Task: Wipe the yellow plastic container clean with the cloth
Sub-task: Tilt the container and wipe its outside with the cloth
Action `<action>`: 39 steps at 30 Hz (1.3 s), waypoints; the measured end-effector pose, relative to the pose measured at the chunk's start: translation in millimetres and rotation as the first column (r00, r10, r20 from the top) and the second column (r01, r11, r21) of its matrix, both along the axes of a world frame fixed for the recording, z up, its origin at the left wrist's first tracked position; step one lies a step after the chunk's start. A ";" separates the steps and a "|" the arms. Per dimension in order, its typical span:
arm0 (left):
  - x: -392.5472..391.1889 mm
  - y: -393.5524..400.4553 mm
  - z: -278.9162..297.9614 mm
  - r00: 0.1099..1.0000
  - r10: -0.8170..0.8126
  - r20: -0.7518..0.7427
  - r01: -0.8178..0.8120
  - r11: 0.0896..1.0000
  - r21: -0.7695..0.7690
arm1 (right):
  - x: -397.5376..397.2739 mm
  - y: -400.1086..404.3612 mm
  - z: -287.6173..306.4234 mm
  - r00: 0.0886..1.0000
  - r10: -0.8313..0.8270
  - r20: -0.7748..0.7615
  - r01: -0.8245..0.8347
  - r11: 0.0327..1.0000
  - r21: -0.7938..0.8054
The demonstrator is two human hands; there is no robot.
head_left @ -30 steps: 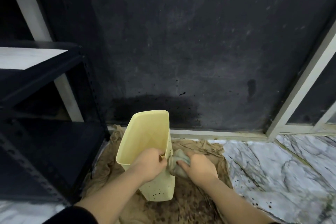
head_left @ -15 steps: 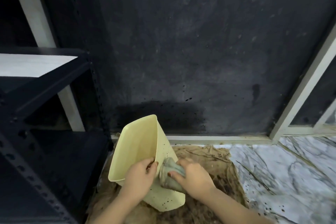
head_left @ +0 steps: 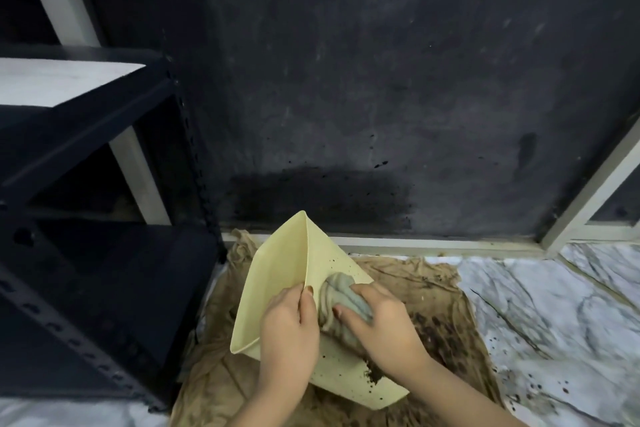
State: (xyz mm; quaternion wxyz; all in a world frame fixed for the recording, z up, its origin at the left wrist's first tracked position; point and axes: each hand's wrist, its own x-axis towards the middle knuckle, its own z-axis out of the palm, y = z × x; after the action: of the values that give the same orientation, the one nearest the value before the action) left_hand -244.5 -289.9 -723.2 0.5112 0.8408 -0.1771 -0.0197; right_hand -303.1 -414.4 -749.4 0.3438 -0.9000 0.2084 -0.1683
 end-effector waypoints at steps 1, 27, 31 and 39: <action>-0.2 -0.4 -1.4 1.000 0.002 -0.012 -0.002 1.000 0.003 | 1.2 -1.5 -3.4 1.000 -0.005 0.022 0.004 1.000 0.012; 5.6 1.7 -14.0 0.983 0.108 -0.146 -0.106 0.994 0.017 | -27.6 -36.4 -103.0 0.977 -0.152 0.151 0.118 0.970 0.214; -0.4 -3.3 -16.9 0.988 0.098 -0.116 -0.100 0.995 -0.012 | -31.5 -40.4 -107.9 0.963 -0.205 0.173 0.162 0.958 0.237; -2.8 -8.3 -25.6 0.985 0.066 -0.157 -0.070 0.997 -0.023 | -17.7 -7.8 -77.2 0.934 -0.143 0.328 0.059 0.966 0.253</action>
State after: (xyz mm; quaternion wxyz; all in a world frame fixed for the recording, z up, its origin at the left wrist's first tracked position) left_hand -247.3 -298.2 -748.8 0.5358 0.8348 -0.1080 -0.0657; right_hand -320.7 -422.2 -826.5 0.4714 -0.7969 0.2101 -0.3141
